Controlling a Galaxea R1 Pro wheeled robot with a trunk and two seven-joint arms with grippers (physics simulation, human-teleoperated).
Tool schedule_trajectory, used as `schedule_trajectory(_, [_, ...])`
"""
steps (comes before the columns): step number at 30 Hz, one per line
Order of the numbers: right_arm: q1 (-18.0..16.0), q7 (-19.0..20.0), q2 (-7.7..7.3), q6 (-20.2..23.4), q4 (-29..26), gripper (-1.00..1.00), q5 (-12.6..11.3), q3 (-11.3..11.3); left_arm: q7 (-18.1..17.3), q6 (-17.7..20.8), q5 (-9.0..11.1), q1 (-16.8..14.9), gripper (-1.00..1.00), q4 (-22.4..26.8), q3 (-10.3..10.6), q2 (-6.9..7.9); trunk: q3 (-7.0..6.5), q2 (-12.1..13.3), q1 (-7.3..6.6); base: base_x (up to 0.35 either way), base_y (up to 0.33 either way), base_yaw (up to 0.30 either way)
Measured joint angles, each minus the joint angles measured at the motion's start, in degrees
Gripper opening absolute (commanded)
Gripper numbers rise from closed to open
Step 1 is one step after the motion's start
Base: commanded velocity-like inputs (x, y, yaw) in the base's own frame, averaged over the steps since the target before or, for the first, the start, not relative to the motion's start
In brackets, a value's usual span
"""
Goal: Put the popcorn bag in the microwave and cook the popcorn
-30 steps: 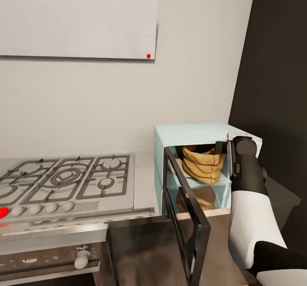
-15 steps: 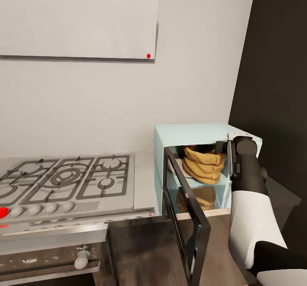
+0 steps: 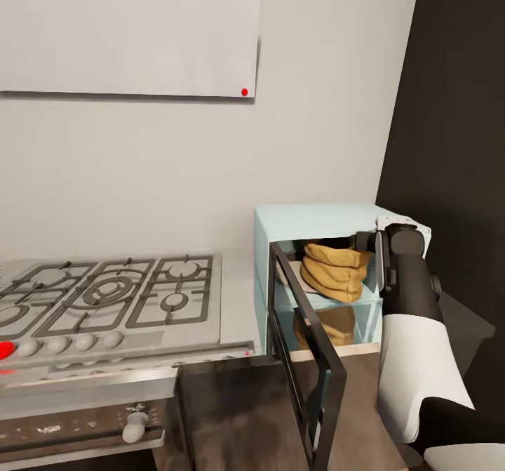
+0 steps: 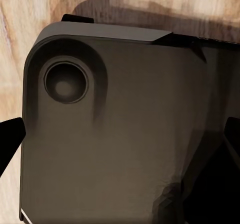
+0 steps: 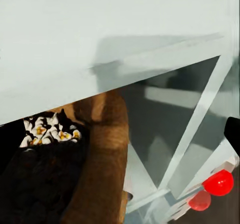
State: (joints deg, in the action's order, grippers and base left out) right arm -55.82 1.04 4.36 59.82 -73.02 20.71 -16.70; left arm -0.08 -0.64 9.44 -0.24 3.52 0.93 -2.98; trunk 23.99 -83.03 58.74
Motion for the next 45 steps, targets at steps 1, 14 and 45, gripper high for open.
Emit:
schedule_trajectory(1, [0.0,0.0,-0.01,0.0,-0.6,1.0,0.3,0.0,0.0,0.0,0.0,0.0,1.0,0.0,0.0,0.0,0.0,0.0,0.01,-0.278,0.0,0.0])
schedule_trajectory(14, [0.0,0.9,0.32,0.0,-2.4,1.0,-0.3,-0.2,0.0,0.0,0.0,0.0,1.0,0.0,0.0,0.0,-0.01,0.0,0.03,-0.339,0.0,0.0])
schedule_trajectory(45, [13.0,3.7,0.5,-29.2,12.1,1.0,-5.9,-0.2,0.0,0.0,0.0,0.0,1.0,0.1,0.0,0.05,-0.01,0.0,-0.01,-0.033,0.0,0.0])
